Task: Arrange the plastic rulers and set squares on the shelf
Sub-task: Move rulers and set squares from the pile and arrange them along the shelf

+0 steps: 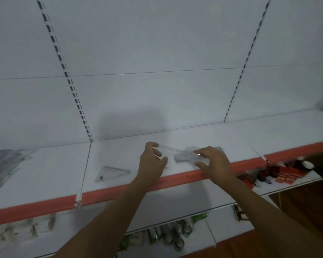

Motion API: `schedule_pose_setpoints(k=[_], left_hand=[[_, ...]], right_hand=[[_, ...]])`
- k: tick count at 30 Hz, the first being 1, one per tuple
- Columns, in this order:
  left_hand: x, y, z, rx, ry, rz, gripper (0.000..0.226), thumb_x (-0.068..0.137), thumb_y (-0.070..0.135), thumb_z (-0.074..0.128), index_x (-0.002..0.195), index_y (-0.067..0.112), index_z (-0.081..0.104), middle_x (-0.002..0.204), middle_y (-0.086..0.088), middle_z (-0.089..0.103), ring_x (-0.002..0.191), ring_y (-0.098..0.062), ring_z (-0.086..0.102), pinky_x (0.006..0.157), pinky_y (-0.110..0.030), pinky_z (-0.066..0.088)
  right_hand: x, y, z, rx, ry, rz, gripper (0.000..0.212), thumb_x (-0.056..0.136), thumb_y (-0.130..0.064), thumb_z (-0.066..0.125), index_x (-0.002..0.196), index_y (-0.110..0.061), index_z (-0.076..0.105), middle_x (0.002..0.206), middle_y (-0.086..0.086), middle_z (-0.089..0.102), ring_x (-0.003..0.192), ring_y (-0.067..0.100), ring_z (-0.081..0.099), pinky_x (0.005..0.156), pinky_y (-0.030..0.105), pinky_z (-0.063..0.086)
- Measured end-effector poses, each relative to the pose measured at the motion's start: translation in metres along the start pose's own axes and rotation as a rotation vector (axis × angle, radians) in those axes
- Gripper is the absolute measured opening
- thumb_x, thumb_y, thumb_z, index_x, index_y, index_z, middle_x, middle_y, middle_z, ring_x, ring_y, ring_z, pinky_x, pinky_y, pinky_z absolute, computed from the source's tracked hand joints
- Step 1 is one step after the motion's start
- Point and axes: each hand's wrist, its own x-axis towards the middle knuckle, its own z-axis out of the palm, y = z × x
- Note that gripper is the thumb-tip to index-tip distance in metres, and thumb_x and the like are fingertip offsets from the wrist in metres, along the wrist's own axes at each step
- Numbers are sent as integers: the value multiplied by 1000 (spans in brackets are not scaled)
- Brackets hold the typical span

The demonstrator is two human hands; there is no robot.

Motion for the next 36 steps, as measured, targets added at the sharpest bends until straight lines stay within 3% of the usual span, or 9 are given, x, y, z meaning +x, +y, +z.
schedule_pose_setpoints(k=[4, 7, 11, 15, 20, 23, 29, 36], left_hand=[[-4, 13, 35, 137, -114, 216, 60, 78, 16, 72, 131, 28, 45, 84, 3, 57, 69, -14, 57, 69, -30, 50], [-8, 22, 60, 225, -178, 339, 46, 80, 22, 73, 123, 30, 56, 84, 8, 60, 77, -10, 56, 75, -26, 48], [-16, 39, 92, 232, -289, 408, 40, 81, 25, 74, 118, 30, 61, 93, 10, 59, 80, -5, 54, 70, -18, 42], [-38, 56, 124, 173, -414, 487, 31, 84, 30, 72, 113, 24, 64, 98, 6, 60, 88, -13, 59, 77, -28, 50], [-67, 68, 156, 173, -488, 540, 33, 87, 30, 68, 119, 23, 62, 107, 4, 59, 95, -13, 60, 80, -26, 51], [-76, 77, 172, 166, -508, 551, 37, 87, 26, 69, 123, 24, 62, 115, 3, 62, 99, -15, 61, 87, -34, 55], [-76, 98, 213, 180, -492, 534, 37, 87, 26, 68, 124, 22, 61, 115, 3, 61, 101, -16, 63, 89, -38, 55], [-64, 111, 246, 277, -381, 468, 39, 91, 28, 64, 129, 20, 56, 120, 0, 60, 106, -16, 59, 92, -32, 52]], right_hand=[[-27, 29, -32, -80, 47, 105, 35, 73, -21, 79, 106, -21, 68, 97, -2, 65, 90, 19, 63, 81, 45, 50], [-52, 42, -56, -171, 83, 180, 35, 75, -20, 76, 109, -21, 67, 102, -1, 65, 93, 19, 61, 84, 44, 50], [-87, 48, -86, -288, 150, 320, 32, 79, -32, 73, 111, -27, 66, 108, -7, 66, 100, 14, 58, 86, 42, 50], [-127, 47, -112, -424, 226, 479, 35, 81, -30, 73, 115, -27, 65, 117, -7, 64, 114, 16, 54, 101, 40, 35], [-168, 52, -129, -446, 265, 639, 36, 86, -30, 69, 121, -30, 60, 127, -8, 57, 123, 15, 45, 106, 42, 35], [-181, 67, -137, -462, 253, 661, 35, 87, -34, 67, 121, -34, 59, 127, -11, 56, 123, 12, 44, 105, 42, 39], [-180, 103, -162, -450, 265, 657, 35, 89, -30, 65, 123, -31, 59, 130, -9, 56, 123, 14, 46, 105, 43, 40], [-148, 155, -179, -384, 226, 512, 40, 80, -22, 75, 119, -23, 64, 120, -2, 63, 111, 18, 56, 97, 36, 44]])
